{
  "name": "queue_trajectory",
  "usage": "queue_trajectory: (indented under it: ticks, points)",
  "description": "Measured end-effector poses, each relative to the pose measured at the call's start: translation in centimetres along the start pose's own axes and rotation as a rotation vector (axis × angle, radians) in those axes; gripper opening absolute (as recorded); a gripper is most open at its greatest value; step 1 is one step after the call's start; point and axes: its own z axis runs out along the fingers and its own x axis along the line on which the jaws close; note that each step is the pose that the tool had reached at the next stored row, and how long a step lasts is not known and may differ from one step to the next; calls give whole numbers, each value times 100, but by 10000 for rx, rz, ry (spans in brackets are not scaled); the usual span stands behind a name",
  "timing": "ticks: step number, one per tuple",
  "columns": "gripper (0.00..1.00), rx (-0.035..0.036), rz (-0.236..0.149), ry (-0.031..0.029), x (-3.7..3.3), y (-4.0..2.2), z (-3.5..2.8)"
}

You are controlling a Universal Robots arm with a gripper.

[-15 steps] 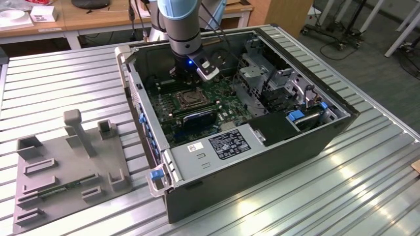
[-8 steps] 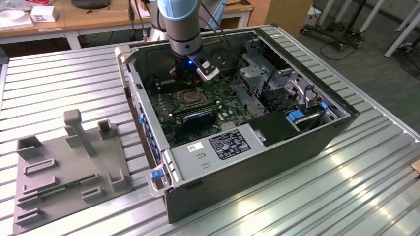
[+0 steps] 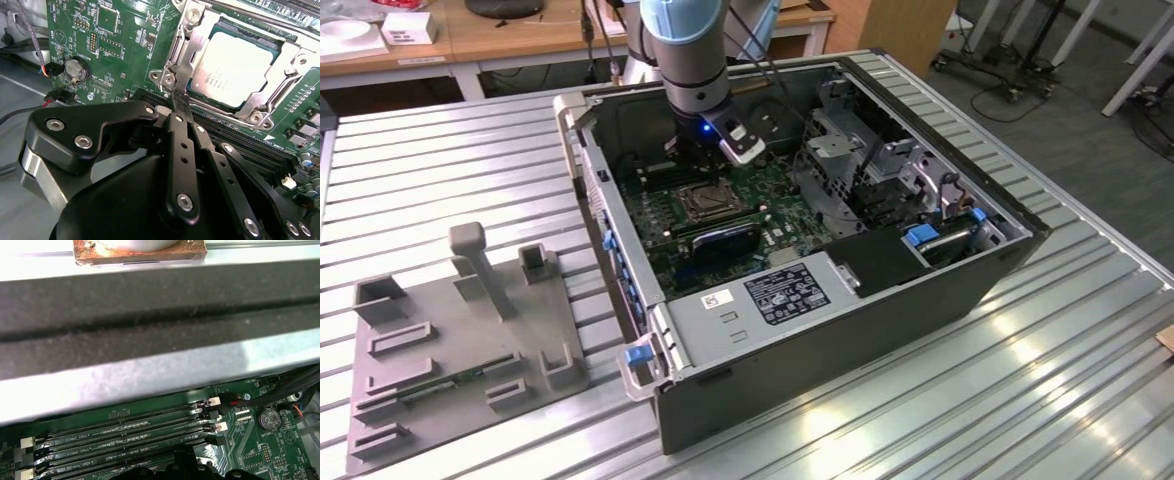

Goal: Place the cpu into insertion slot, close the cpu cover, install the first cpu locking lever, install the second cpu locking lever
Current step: 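Install the first cpu locking lever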

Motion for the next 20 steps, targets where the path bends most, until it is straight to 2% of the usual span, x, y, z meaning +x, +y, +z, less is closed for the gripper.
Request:
queue_trajectory:
  ticks: [5, 16, 20]
  points:
    - [11, -50, 9, -9, 4, -7, 0]
    - [11, -93, 17, -16, 9, -22, 1]
    - [11, -153, 29, -21, 13, -27, 2]
